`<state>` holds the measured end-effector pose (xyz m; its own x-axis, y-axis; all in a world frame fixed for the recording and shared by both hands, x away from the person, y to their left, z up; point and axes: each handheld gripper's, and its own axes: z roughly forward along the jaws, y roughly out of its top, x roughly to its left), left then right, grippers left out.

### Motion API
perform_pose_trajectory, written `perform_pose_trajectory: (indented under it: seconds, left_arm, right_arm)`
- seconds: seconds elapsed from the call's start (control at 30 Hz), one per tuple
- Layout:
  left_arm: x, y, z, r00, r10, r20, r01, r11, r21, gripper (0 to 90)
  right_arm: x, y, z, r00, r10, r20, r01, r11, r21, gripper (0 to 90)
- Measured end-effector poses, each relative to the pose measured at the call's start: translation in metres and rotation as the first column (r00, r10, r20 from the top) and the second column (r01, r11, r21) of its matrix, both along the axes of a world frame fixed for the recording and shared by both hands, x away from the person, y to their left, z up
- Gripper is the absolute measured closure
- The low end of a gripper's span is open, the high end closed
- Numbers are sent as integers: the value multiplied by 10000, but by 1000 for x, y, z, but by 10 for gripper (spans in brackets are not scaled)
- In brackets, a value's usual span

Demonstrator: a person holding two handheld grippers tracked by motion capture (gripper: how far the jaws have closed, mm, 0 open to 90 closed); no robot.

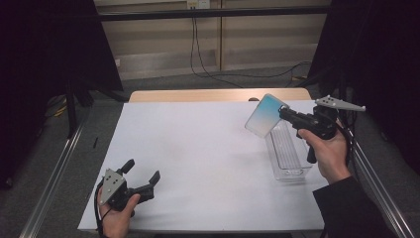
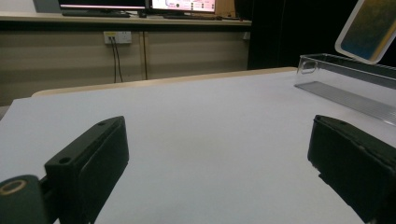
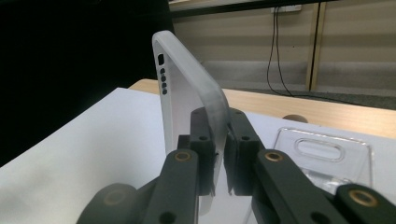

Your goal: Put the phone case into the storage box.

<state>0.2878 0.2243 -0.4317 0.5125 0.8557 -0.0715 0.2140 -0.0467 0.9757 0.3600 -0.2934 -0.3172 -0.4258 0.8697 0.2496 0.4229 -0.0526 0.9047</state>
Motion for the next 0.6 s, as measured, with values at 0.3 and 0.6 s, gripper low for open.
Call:
perform_pose_trajectory:
  seconds: [0.3,0.6]
  left_arm:
    - [0,-1,0,9999,-110,49,110,9999,13,42]
    - [0,-7,0,9994,-343,-64,343,9994,-29,42]
  right_arm:
    - [4,-19,10,9995,-258,170,264,9990,-358,831]
    - [6,-39,13,9981,-589,199,600,9964,-602,831]
